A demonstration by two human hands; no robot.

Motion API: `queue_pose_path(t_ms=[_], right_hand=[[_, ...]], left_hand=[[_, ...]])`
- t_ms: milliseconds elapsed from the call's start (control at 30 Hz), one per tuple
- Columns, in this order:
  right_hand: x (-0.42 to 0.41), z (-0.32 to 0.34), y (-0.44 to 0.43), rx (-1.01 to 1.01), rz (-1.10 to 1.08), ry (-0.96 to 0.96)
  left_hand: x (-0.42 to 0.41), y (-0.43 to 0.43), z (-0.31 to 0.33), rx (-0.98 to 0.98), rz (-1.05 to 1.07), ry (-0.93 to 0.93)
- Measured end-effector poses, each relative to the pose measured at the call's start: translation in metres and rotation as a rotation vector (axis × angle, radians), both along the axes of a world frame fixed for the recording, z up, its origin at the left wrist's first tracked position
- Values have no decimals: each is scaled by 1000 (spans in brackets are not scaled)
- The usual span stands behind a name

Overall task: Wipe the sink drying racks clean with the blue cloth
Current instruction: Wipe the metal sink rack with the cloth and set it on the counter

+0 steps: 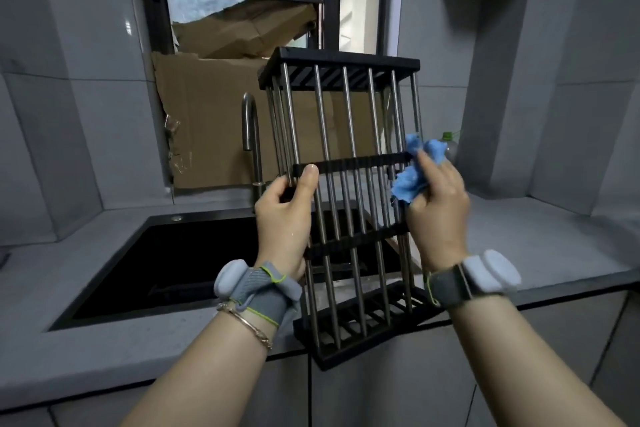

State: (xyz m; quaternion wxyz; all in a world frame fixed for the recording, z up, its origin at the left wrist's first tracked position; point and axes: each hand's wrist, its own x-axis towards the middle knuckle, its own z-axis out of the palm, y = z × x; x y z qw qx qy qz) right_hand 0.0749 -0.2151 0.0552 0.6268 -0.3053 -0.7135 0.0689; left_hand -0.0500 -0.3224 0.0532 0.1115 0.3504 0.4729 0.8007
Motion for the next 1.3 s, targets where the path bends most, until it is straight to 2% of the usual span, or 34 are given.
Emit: queue_pose_path(t_ms=[67,133,200,300,433,500,567,633,700,800,967,1100,1167,1300], right_hand=[[1,5,4,-101,-19,57],[-5,9,-8,-93,-5,94],[-15,6,-29,41,30,65],[-32,-26,-66,334,196,-124],[-25,-54,-74,480,332,-259],[-15,-45,-50,406,206,-229],[-8,-29,-26,214,76,-125],[-8,-16,-16,18,6,-51],[-14,-13,-19,-51,-31,-65],[-18,-18,-34,5,-28,-136],[-28,-39,-71,203,107,-266],[-42,-48,-103,369,333,-314],[-38,-41,-95,343,378,-302],[-18,-27,-53,155,176,-270]], left_hand=[[4,-2,1,14,0,-3],[8,0,0,20,29,-17],[9,5,3,37,49,-87],[6,10,10,86,41,-234],[-8,8,9,116,32,-275],[-14,6,5,89,0,-292],[-16,-1,5,49,19,-300],[-17,-3,5,40,35,-312],[-17,-3,5,39,43,-319],[-17,-4,8,84,57,-340],[-10,-5,8,101,114,-341],[-9,-9,10,48,120,-386],[-13,-11,10,61,93,-401],[-23,-19,10,54,104,-411]])
